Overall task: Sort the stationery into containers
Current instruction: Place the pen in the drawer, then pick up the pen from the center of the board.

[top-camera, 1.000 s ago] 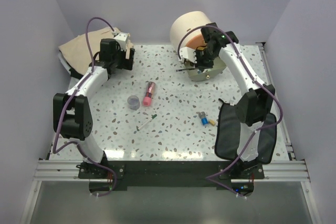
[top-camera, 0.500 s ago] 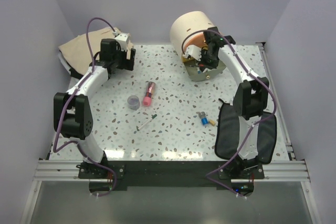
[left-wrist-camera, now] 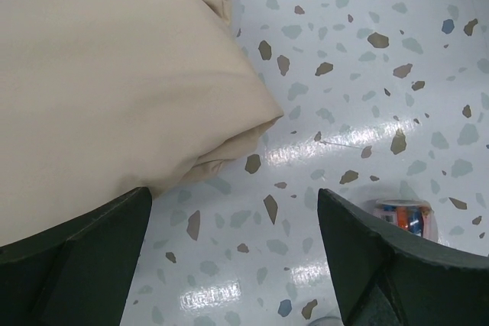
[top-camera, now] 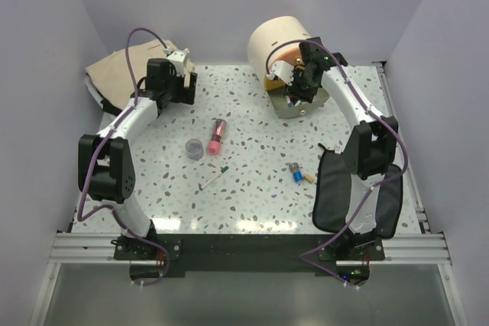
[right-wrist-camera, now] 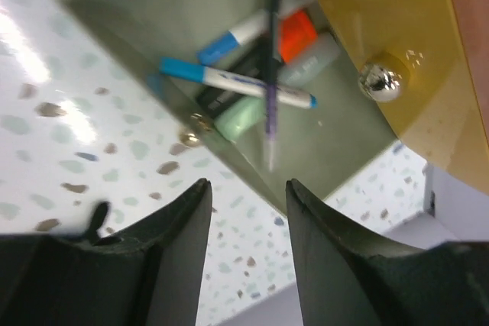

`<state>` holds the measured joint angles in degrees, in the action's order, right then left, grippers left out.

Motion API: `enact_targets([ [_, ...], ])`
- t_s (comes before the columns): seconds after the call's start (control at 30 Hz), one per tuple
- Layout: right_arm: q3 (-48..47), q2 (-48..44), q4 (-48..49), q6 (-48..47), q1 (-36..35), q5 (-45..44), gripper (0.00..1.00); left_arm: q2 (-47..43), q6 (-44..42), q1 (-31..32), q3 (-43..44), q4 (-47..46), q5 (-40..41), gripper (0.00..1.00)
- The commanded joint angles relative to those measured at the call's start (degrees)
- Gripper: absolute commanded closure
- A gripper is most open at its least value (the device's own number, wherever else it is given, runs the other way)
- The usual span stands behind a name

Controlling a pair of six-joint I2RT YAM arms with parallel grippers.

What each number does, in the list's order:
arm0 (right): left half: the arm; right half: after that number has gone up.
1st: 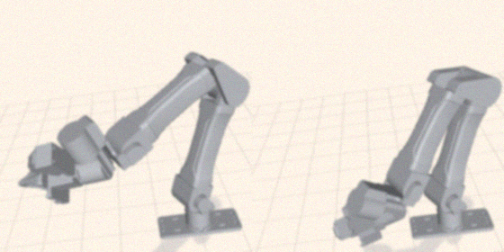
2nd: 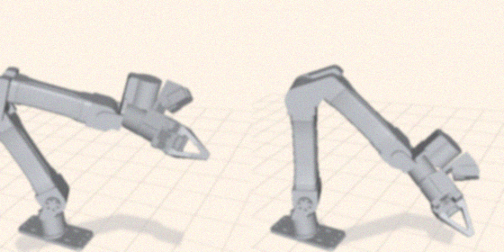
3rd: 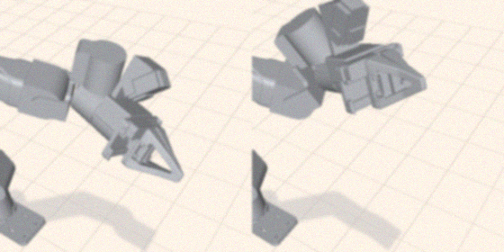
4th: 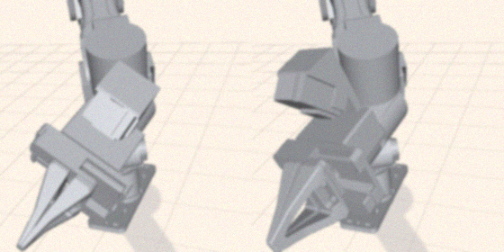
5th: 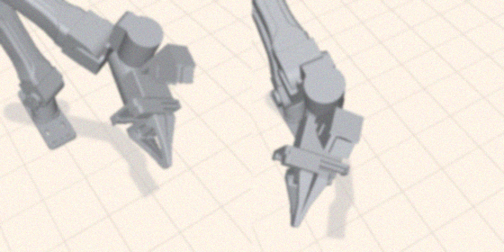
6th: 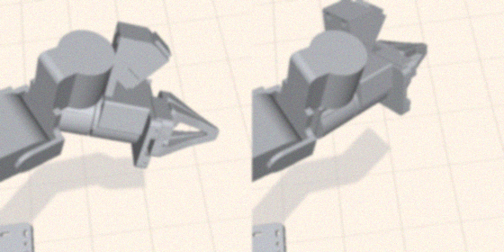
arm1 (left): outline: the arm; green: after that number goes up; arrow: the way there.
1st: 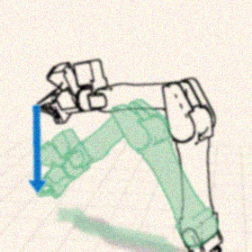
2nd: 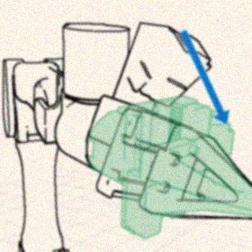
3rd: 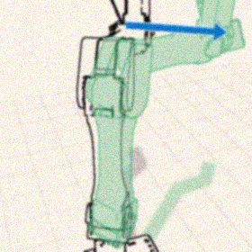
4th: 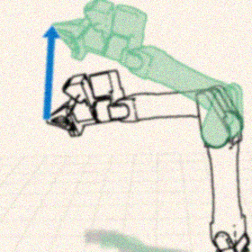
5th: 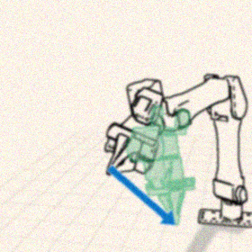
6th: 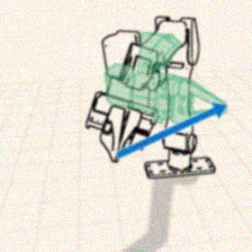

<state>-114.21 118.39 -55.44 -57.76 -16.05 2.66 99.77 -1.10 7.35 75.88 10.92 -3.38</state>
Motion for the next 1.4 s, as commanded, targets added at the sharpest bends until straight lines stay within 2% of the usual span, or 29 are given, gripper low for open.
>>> enact_targets([
  [0.0,5.0,-11.7,-7.1,-3.6,-3.6,20.7,0.53,-2.3,-0.5,-0.4,-1.8,-1.9,2.7,0.05],
  [0.03,9.4,-12.6,-6.2,-4.4,-7.4,21.0,0.53,-2.0,-0.6,-0.4,-2.1,-2.3,2.8,0.05],
  [0.13,13.9,-11.3,-2.4,-6.3,-14.4,21.7,0.54,-0.8,-1.0,-0.6,-3.8,-4.1,2.5,0.05],
  [0.27,9.5,-2.7,-2.6,-7.6,-20.7,24.6,0.56,0.3,-1.1,-0.8,-4.8,-6.2,0.6,0.05],
  [0.33,6.1,0.3,-1.1,-6.0,-23.8,23.8,0.57,0.3,-0.5,-0.8,-4.5,-6.3,0.5,0.05],
  [0.43,2.7,5.1,-3.9,-8.8,-27.6,21.9,0.59,-0.8,-0.4,-0.8,-4.0,-5.8,0.5,0.05],
  [0.67,7.3,5.7,-2.2,-12.6,-32.0,23.9,0.59,-5.5,-0.7,-0.8,-6.1,-4.9,2.8,0.04],
  [0.93,8.3,7.1,-0.1,-10.5,-34.6,24.4,0.59,-9.5,-2.1,1.8,-10.7,-5.4,6.4,0.03],
  [1.23,10.9,9.1,6.1,-6.2,-36.2,23.2,0.59,-9.9,-2.8,4.1,-9.7,-5.0,8.8,0.02],
  [1.37,13.0,9.6,9.5,-5.4,-36.2,21.4,0.64,-9.6,-2.9,4.1,-8.8,-4.4,9.1,0.02],
])
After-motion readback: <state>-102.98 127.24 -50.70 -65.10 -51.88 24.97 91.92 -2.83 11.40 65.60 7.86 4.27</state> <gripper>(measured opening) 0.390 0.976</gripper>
